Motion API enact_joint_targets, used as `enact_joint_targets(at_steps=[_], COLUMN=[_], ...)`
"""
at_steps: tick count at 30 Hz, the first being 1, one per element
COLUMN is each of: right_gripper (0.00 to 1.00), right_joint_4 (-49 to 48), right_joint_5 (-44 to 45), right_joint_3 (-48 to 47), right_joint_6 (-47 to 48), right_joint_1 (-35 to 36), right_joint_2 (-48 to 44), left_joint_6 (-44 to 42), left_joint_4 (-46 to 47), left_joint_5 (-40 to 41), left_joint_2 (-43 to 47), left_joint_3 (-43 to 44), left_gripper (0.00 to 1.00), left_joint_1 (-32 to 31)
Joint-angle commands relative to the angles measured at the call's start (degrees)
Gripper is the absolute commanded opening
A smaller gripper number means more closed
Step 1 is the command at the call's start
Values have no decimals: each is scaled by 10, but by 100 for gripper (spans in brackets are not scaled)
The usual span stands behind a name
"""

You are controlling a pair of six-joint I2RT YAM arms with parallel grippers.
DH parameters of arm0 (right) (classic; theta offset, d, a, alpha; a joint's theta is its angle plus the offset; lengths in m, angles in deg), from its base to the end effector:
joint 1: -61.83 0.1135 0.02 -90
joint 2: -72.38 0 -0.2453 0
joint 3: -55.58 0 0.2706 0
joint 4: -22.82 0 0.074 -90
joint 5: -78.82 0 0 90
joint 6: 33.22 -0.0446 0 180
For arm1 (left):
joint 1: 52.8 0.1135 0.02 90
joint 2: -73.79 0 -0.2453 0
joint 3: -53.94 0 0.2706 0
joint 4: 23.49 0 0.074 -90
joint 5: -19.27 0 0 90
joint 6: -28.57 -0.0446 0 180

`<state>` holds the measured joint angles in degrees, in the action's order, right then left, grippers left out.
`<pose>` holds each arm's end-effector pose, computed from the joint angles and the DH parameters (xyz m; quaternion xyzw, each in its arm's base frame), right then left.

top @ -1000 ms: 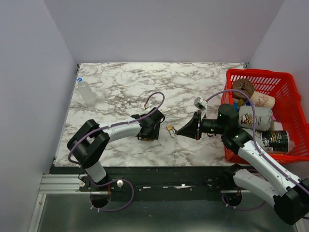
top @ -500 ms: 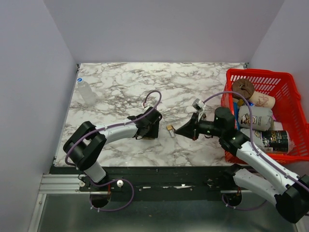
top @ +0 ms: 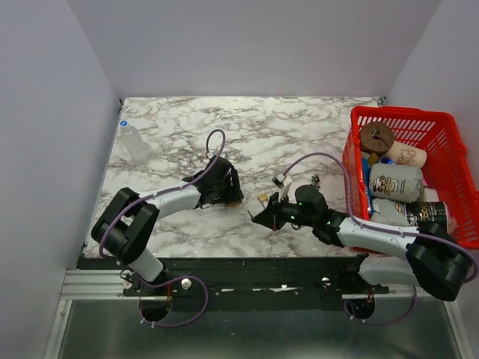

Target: Unlock with the key

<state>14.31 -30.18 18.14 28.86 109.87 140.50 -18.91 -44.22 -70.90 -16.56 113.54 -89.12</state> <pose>0.1690 0.2097 0.1592 -0.2336 0.7898 0.4466 0.3495 0.2641 -0.1943 0.1276 -0.0506 0.9427 -0.2105 0.2539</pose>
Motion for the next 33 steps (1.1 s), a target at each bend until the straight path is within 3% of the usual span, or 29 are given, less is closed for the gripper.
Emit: enact_joint_targets(at_steps=[1,12,22,33], right_gripper=[1,1,1,1], right_joint_4=[-79,-121,-160,-244], right_joint_5=[35,60,82,46], right_joint_3=[-12,-64,-82,-75], right_joint_6=[-26,-44,-70,-100], right_joint_1=[6,5,-2,-31], right_joint_2=[63,204,266,323], left_joint_6=[33,36,43,41], left_joint_4=[77,104,106,110], left_joint_5=[-43,-59,-49,-52], left_joint_2=[-1,-15,-15,-17], left_joint_3=[-24,-39,-48,-47], left_gripper=[0,0,0,0], left_joint_1=[18,19,19,19])
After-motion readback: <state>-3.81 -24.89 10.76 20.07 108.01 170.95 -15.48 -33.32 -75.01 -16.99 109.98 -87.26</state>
